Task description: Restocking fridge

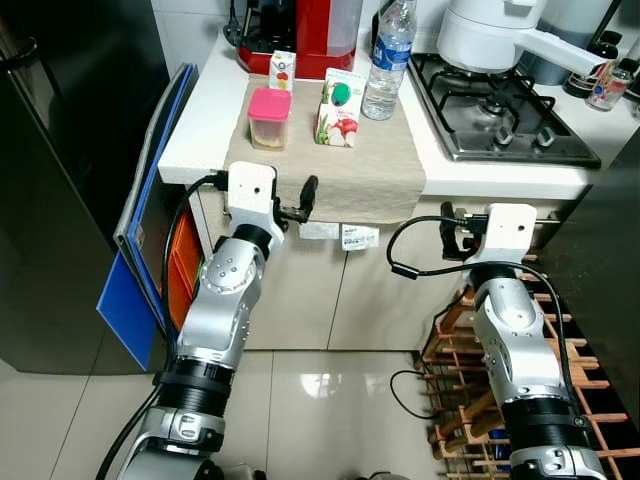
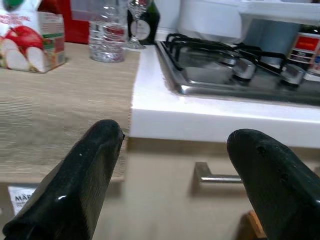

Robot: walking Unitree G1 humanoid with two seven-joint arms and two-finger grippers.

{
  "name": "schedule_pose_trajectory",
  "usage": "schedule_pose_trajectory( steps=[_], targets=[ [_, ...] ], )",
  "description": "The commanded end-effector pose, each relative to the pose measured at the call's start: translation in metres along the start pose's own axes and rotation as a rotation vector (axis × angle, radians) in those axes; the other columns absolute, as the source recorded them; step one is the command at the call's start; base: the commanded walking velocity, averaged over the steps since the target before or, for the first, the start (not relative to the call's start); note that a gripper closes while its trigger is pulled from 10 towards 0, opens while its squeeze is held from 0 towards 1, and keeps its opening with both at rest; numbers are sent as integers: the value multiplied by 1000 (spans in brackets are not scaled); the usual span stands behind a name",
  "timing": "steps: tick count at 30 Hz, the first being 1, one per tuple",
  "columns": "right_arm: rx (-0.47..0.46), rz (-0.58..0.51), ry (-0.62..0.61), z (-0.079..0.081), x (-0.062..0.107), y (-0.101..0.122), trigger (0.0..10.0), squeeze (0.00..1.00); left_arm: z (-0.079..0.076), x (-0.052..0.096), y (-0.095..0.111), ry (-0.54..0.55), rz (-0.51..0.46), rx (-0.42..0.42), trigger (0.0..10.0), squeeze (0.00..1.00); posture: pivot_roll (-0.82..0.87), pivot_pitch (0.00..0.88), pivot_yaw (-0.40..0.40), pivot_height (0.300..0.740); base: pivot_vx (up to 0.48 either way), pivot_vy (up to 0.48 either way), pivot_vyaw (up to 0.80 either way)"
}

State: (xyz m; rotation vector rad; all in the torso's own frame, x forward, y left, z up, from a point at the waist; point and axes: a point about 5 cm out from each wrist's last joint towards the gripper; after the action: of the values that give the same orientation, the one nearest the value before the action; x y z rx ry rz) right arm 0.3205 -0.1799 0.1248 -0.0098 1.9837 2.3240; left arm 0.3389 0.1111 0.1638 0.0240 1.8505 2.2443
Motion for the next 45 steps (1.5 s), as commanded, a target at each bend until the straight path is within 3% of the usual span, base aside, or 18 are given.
schedule_pose_trajectory(
  steps=[1, 3, 8, 18, 26, 29, 31, 34, 37, 41, 45],
  targets=[
    [4, -2, 9, 1, -3, 3, 10000, 0, 6, -1, 2, 72, -7, -7, 10000, 0, -54, 0, -45, 740, 0, 0, 0],
    [4, -3, 15, 2, -4, 4, 10000, 0, 10, -1, 5, 111, -18, -16, 10000, 0, -54, 0, -45, 740, 180, 0, 0],
    [3, -5, 22, 2, -4, 4, 10000, 0, 7, -2, 12, 92, -47, -51, 10000, 0, -54, 0, -47, 740, 442, 0, 0],
    [0, -6, 23, 3, -5, 5, 10000, 0, 5, -4, 12, 97, -42, -47, 10000, 0, -54, 0, -44, 740, 474, 0, 0],
    [-2, -9, 33, 4, -5, 5, 10000, 0, 12, -2, 17, 150, -62, -43, 10000, 0, -52, 0, -44, 740, 480, 0, 0],
    [-3, -17, 44, 5, -5, 7, 10000, 0, 18, 1, 33, 211, -136, -52, 10000, 0, -52, 0, -44, 740, 480, 0, 0],
    [0, -26, 52, 5, -3, 9, 10000, 0, 22, 8, 58, 246, -235, -47, 10000, 0, -55, 0, -41, 740, 0, 0, 0],
    [2, -29, 57, 6, -3, 9, 10000, 0, 26, 9, 67, 258, -270, -39, 10000, 0, -55, 0, -41, 740, 0, 0, 0],
    [24, -60, 102, 14, -1, 17, 10000, 0, 49, 8, 89, 340, -306, -27, 10000, 0, -49, 0, -42, 740, 0, 0, 0],
    [21, -63, 107, 16, -1, 18, 10000, 0, 52, 5, 96, 332, -301, -36, 10000, 0, -49, 0, -42, 740, 0, 0, 0],
    [10, -59, 100, 15, -3, 19, 10000, 0, 47, -7, 93, 242, -214, 15, 10000, 0, -38, 0, -47, 740, 0, 0, 0]
  ],
)
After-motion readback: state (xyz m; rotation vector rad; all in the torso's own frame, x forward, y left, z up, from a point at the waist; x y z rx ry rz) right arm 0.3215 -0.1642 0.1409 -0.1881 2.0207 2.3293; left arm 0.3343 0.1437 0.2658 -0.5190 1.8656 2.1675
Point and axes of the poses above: a point about 5 cm out from each wrist's last joint towards the gripper, its own x axis pointing back from the gripper into the wrist, its own y axis along the axis of the wrist's last joint, z = x × y, and after that the axes turned 12 degrees about -x, right-handed
